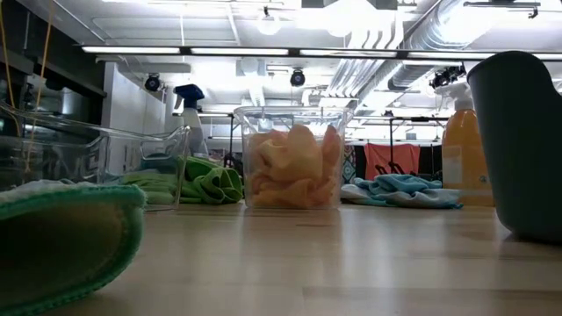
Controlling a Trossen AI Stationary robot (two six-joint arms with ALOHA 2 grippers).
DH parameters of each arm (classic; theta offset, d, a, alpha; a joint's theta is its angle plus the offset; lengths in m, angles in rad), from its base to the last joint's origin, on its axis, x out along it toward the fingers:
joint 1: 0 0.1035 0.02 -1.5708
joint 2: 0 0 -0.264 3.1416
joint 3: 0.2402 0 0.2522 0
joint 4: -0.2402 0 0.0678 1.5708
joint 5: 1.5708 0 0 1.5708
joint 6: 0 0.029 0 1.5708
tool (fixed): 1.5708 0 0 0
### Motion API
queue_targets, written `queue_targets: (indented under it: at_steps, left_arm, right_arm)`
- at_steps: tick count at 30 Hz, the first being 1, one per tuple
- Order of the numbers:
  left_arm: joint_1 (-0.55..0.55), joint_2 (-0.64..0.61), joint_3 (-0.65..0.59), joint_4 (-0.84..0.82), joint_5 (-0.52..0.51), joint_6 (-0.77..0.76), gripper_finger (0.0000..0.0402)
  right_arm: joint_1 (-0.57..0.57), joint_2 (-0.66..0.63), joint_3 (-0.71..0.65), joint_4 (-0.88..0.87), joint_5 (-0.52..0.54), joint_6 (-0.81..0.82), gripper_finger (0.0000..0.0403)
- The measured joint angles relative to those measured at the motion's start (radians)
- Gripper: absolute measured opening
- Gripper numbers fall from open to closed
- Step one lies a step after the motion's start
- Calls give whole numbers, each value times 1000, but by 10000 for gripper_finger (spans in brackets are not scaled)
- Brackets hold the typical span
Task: Sort microfiber towel by color & place in baskets
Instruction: Put the green microfiber towel into the blue bin
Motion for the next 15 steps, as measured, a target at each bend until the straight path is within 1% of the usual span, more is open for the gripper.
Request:
queue_targets:
  at_steps: [3, 6, 9, 13, 15]
  left_arm:
    - [0, 0, 0, 0, 0, 0, 209]
    - [0, 0, 0, 0, 0, 0, 209]
    - [0, 0, 0, 0, 0, 0, 209]
    - [0, 0, 0, 0, 0, 0, 209]
    - [0, 0, 0, 0, 0, 0, 209]
  right_arm:
    - [-9, 52, 0, 46, -7, -70, 10]
    - [-14, 78, 0, 79, -28, -219, 26]
    - [-13, 84, 0, 87, -60, -427, 46]
    - [-19, 85, 0, 82, -139, -780, 61]
    - [-19, 85, 0, 79, -136, -929, 63]
